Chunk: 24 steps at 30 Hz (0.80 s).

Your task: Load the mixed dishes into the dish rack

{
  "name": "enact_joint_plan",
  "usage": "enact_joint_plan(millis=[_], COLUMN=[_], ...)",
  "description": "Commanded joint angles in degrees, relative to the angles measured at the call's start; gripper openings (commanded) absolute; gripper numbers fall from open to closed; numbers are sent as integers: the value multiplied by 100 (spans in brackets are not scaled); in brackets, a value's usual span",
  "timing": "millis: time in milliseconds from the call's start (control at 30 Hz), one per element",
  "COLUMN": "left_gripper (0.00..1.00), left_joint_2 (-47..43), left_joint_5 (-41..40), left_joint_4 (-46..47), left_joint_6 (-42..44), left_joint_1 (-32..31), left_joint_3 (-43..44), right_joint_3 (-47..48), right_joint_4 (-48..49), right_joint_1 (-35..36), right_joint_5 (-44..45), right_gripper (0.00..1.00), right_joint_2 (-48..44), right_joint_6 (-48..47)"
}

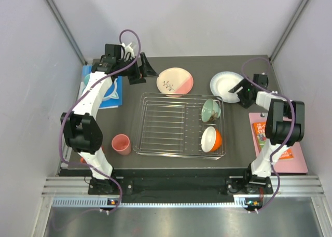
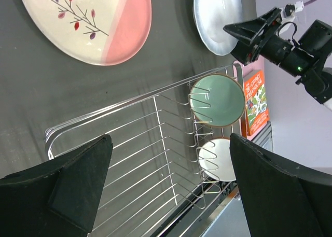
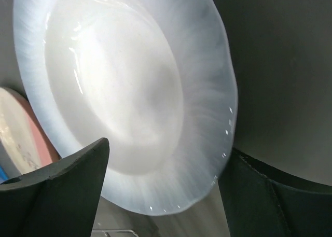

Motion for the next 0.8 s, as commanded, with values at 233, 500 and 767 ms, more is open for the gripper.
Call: enact_joint_plan(millis=[233,500,767], left_gripper=[99,99,99], left_joint_2=[-363,-460,-609], left_joint_5=[-242,-312,-576], left_joint_4=[-374,-505,-883], left_joint_6=[348,514,1086], left_joint_1=[36,36,45], left_joint_3=[-53,-1,-246], right_joint_3=[197,-102,-505], right_joint_4=[765,967,1029], right_joint_1=[-176,-203,-194], right_joint_5=[-606,-685,-756], right_gripper=[59,24,0], right_joint_2=[564,600,170], right_joint_6=[422,475,334])
